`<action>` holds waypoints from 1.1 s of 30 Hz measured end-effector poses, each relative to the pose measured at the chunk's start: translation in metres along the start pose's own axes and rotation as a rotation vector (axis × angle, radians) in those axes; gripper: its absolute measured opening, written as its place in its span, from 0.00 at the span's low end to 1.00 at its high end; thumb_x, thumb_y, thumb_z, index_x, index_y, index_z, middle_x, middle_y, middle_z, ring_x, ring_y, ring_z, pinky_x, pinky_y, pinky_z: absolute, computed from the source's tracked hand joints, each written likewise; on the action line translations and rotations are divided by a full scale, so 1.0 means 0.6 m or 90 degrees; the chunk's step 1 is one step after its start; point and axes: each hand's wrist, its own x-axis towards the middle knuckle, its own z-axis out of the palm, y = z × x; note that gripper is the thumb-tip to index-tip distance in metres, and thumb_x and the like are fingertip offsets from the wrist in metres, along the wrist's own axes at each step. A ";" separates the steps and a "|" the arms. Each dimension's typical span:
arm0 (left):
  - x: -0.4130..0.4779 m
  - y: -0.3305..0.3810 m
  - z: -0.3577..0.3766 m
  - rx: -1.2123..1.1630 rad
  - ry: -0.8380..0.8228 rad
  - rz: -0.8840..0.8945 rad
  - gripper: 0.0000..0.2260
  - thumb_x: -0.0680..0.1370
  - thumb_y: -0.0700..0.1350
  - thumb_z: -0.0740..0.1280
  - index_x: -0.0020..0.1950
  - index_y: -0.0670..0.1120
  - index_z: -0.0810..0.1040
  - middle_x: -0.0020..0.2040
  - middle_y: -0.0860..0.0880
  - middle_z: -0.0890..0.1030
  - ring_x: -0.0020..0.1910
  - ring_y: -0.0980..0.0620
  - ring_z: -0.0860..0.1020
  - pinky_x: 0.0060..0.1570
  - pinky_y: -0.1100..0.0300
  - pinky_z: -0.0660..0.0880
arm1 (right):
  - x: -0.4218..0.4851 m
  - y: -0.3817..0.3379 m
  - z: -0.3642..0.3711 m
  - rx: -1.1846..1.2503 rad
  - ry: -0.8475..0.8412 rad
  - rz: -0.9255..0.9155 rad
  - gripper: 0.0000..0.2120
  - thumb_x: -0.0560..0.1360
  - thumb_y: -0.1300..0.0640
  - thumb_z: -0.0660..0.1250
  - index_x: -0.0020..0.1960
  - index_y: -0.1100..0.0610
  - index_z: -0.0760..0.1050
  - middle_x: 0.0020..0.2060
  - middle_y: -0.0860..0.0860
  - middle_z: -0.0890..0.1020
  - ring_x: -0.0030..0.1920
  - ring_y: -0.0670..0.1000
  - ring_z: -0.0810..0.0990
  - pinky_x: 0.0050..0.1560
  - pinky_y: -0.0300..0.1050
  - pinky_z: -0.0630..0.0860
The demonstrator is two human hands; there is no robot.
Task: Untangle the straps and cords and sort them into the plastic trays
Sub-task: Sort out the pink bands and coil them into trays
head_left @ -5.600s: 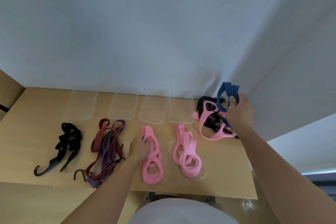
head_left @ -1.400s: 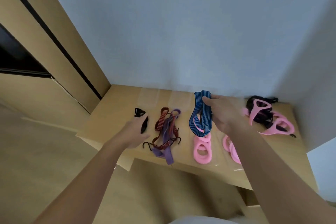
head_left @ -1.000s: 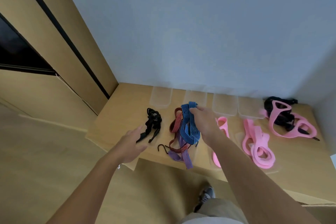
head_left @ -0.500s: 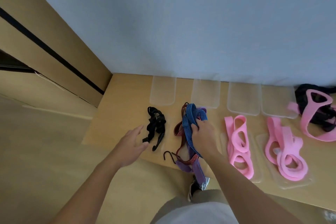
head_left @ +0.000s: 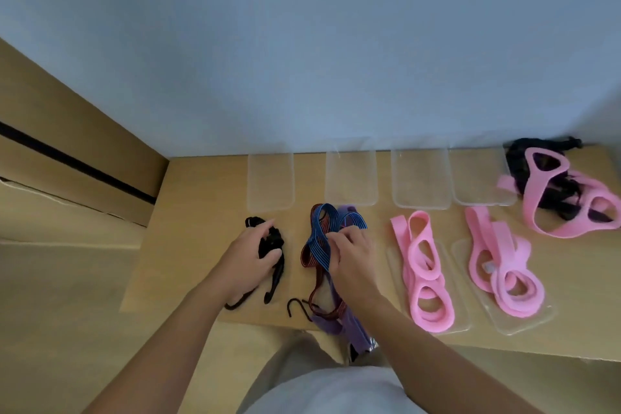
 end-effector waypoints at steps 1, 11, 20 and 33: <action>0.003 0.007 -0.003 0.008 -0.005 0.012 0.28 0.84 0.51 0.63 0.82 0.54 0.57 0.77 0.50 0.67 0.76 0.51 0.66 0.74 0.52 0.65 | 0.002 0.003 0.003 0.017 -0.010 0.018 0.06 0.76 0.64 0.68 0.51 0.59 0.82 0.44 0.52 0.78 0.45 0.56 0.75 0.46 0.57 0.77; 0.006 0.057 -0.015 0.094 -0.038 0.174 0.29 0.83 0.50 0.63 0.83 0.52 0.56 0.79 0.50 0.65 0.78 0.51 0.63 0.76 0.52 0.61 | 0.013 -0.025 -0.051 -0.111 0.022 0.072 0.01 0.72 0.58 0.74 0.42 0.55 0.84 0.40 0.51 0.81 0.41 0.54 0.78 0.42 0.51 0.76; 0.006 0.079 0.008 0.212 -0.021 0.351 0.26 0.84 0.48 0.62 0.81 0.47 0.60 0.71 0.45 0.71 0.73 0.45 0.65 0.72 0.51 0.65 | -0.038 -0.041 -0.112 -0.196 0.114 0.022 0.02 0.73 0.62 0.71 0.42 0.59 0.83 0.46 0.54 0.85 0.44 0.60 0.83 0.40 0.55 0.80; -0.035 0.160 0.082 0.418 -0.019 0.474 0.31 0.85 0.58 0.55 0.83 0.45 0.50 0.83 0.41 0.48 0.82 0.38 0.44 0.79 0.42 0.49 | -0.110 -0.056 -0.292 -0.382 -0.061 0.223 0.21 0.84 0.46 0.56 0.71 0.57 0.73 0.78 0.53 0.65 0.75 0.56 0.66 0.69 0.53 0.64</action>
